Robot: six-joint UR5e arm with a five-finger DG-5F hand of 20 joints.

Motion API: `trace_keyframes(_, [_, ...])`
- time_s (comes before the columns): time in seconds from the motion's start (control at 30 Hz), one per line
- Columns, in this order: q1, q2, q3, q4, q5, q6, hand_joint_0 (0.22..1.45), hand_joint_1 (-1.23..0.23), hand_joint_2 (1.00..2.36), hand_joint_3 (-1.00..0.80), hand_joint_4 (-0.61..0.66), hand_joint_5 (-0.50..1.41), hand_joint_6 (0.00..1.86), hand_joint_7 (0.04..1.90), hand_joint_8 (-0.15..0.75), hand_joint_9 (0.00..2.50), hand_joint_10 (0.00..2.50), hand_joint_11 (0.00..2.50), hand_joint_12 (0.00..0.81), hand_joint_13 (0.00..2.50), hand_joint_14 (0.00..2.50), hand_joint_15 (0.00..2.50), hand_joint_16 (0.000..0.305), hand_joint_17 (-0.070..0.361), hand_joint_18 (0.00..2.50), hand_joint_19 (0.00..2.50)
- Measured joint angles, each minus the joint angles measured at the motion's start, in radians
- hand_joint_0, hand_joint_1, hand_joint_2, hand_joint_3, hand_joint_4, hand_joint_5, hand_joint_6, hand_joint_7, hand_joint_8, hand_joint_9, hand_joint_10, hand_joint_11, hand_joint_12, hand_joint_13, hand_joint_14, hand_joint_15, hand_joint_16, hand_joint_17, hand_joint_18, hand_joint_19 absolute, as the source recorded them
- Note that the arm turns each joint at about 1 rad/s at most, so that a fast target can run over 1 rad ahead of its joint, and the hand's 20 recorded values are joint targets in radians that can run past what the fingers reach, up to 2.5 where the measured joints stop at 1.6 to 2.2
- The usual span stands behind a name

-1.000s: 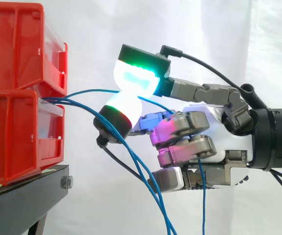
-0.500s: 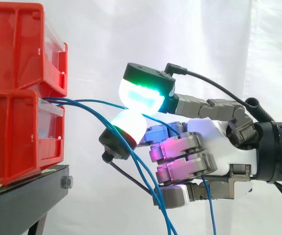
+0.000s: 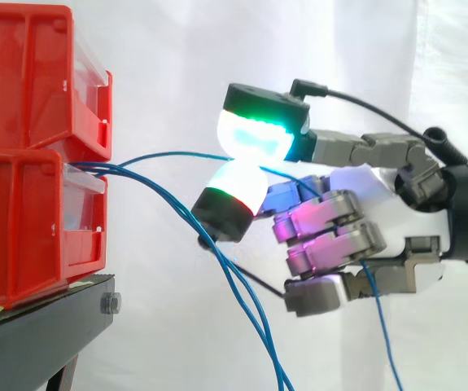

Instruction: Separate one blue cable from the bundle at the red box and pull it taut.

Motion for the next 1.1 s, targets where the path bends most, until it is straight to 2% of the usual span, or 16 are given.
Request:
trace_keyframes(0.17, [0.007,0.056,-0.045,-0.053,0.016,-0.010,0.65,-0.77,1.03,-0.04,0.02,-0.14,0.91,1.23,0.288,1.11,2.23,1.71,0.348,1.15,2.15,1.44,0.039,0.088,1.12,1.22])
trace_keyframes(0.23, [0.012,0.080,-0.076,-0.059,0.041,-0.010,0.65,-0.78,1.03,-0.02,0.02,-0.14,0.91,1.27,0.289,1.11,2.24,1.71,0.348,1.15,2.15,1.44,0.039,0.089,1.12,1.23])
trace_keyframes(0.33, [0.022,0.108,-0.120,-0.063,0.095,-0.008,0.68,-0.82,1.03,0.06,-0.02,-0.14,0.92,1.39,0.288,1.09,2.28,1.69,0.350,1.15,2.12,1.46,0.040,0.090,1.11,1.23])
trace_keyframes(0.37, [0.025,0.113,-0.130,-0.064,0.113,-0.007,0.68,-0.82,1.03,0.05,-0.03,-0.14,0.93,1.37,0.289,1.09,2.28,1.70,0.355,1.15,2.10,1.47,0.041,0.091,1.11,1.23])
trace_keyframes(0.47, [0.032,0.119,-0.142,-0.062,0.138,-0.010,0.69,-0.83,1.03,0.03,-0.03,-0.14,0.94,1.31,0.289,1.05,2.30,1.68,0.353,1.14,2.03,1.49,0.041,0.092,1.08,1.23])
trace_keyframes(0.7, [0.036,0.120,-0.146,-0.052,0.150,-0.014,0.68,-0.83,1.03,0.04,-0.02,-0.15,0.94,1.34,0.291,1.03,2.36,1.64,0.345,1.14,2.01,1.46,0.041,0.092,1.08,1.23])
trace_keyframes(1.1, [0.036,0.121,-0.147,-0.052,0.152,-0.015,0.68,-0.82,1.03,0.05,-0.03,-0.14,0.94,1.32,0.293,1.02,2.44,1.61,0.346,1.15,2.01,1.46,0.041,0.091,1.11,1.25])
